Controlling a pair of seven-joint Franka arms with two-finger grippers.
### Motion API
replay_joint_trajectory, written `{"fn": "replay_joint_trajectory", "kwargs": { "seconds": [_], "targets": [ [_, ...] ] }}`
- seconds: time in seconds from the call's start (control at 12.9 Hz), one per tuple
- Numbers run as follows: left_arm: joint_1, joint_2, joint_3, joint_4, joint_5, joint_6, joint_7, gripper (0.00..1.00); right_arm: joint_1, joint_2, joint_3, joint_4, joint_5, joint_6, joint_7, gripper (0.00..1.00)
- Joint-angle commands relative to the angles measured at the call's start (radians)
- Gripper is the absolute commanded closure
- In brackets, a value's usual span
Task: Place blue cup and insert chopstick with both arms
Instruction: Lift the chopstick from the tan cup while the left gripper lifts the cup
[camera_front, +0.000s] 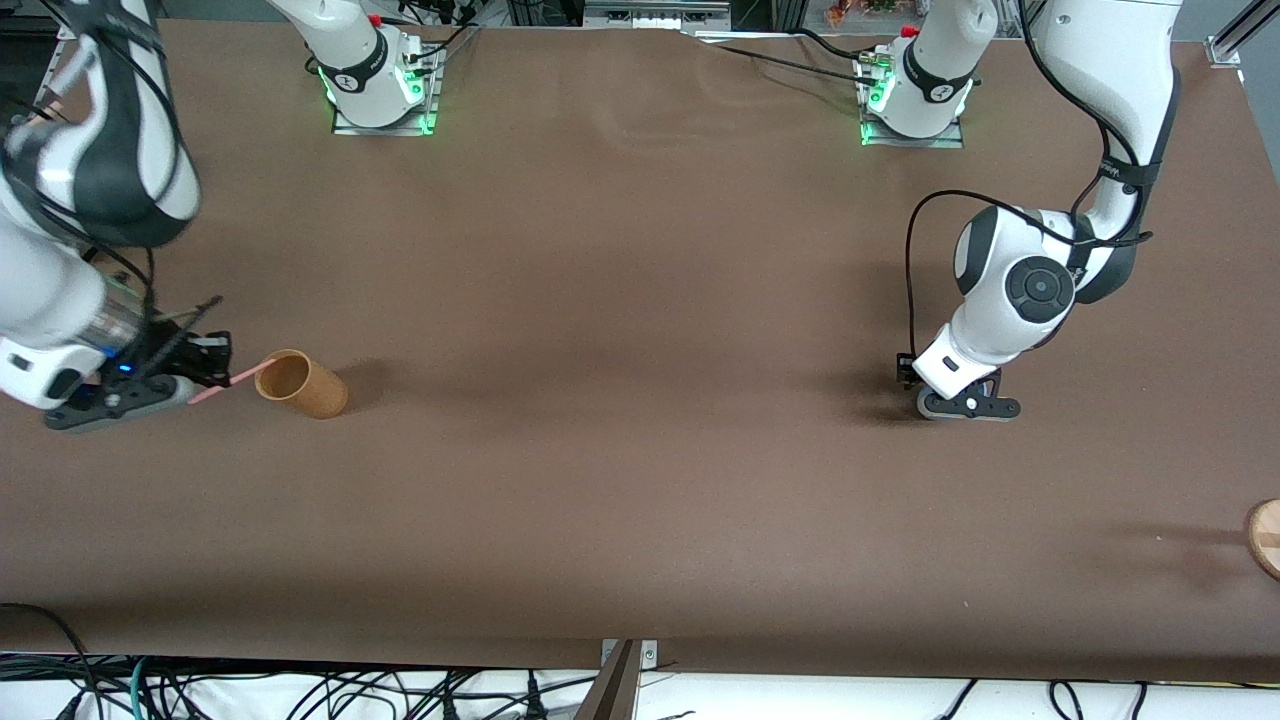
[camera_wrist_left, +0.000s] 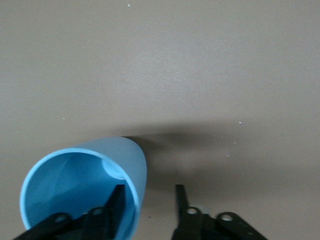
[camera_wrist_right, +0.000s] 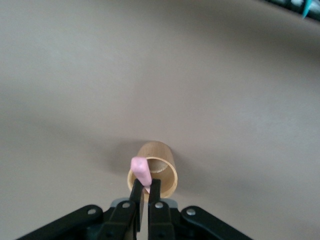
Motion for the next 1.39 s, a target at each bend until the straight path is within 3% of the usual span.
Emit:
{"fn": "replay_joint_trajectory", "kwargs": {
  "seconds": [0.0,0.31,0.54,0.7,0.85,1.08,1.32],
  "targets": [
    [0.014,-0.019,0.004,-0.013,0.017,0.012,-0.005,1.0,0.017,0.016,0.018,0.129,0.013,-0.12,-0.015,1.0],
    [-0.011,-0.021,-0.023,0.076,0.011,-0.057,-0.071,1.0,0.036,0.03,0.07,0.194,0.059,-0.155,0.023,1.0],
    [-0.138,0.074,-0.127,0.318,-0.001,-0.192,-0.475,1.0,0.118,0.029,0.073,0.202,0.066,-0.183,0.172,1.0],
    [-0.288,0.199,-0.131,0.517,0.0,-0.255,-0.745,1.0,0.181,0.03,0.073,0.208,0.063,-0.194,0.296,1.0],
    [-0.396,0.298,-0.128,0.646,0.0,-0.275,-0.935,1.0,0.227,0.038,0.073,0.208,0.063,-0.192,0.382,1.0],
    [-0.462,0.39,-0.121,0.739,0.008,-0.273,-1.085,1.0,0.27,0.056,0.073,0.209,0.063,-0.178,0.468,1.0],
    [-0.469,0.439,-0.118,0.751,0.01,-0.249,-1.139,1.0,0.284,0.058,0.073,0.212,0.064,-0.175,0.481,1.0]
  ]
}}
